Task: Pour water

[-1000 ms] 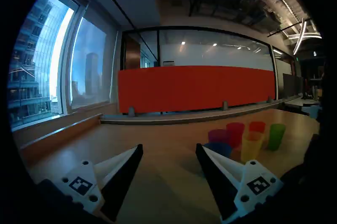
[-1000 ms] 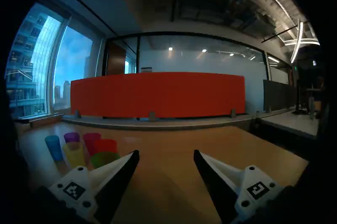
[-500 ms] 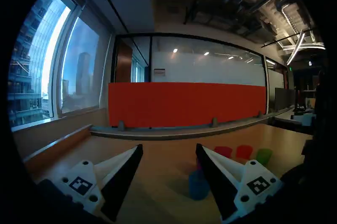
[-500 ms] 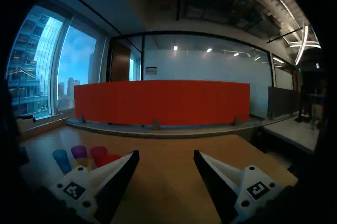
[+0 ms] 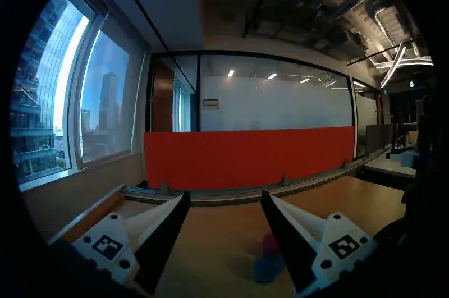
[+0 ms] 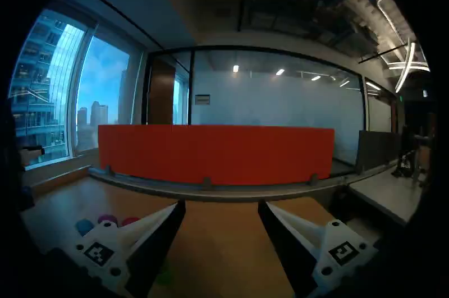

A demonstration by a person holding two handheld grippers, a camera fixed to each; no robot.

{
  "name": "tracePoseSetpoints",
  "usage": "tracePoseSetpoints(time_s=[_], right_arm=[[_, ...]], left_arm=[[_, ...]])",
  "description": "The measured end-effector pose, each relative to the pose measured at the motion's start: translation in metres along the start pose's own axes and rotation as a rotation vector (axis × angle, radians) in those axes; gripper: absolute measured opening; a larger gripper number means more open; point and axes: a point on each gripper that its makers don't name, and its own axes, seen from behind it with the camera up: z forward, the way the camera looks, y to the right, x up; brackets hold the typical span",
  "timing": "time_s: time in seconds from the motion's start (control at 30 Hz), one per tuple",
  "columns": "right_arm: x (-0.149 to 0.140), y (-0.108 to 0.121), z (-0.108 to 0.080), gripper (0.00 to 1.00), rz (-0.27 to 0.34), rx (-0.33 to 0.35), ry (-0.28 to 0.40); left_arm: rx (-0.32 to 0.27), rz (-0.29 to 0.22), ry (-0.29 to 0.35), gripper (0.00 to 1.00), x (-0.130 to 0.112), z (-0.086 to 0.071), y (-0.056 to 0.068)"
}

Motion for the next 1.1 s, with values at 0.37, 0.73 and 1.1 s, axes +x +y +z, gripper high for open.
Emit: tracePoseSetpoints(time_s=[0.37, 0.73, 1.1], right_arm=[[0.026, -0.008, 0.005, 1.00, 0.009, 0.040, 0.005], [0.021, -0.029, 0.003, 1.00, 0.021, 0.171, -0.012], [0.028, -0.068, -0.007, 1.00, 0.004, 0.372, -0.008]], left_arm=[[-0.017, 0.001, -0.019, 0.93, 0.027, 0.006, -0.004], [-0.153, -0.024, -0.029, 0.93, 0.027, 0.007, 0.022], [-0.286, -0.041, -0.030, 0.93, 0.031, 0.007, 0.044]])
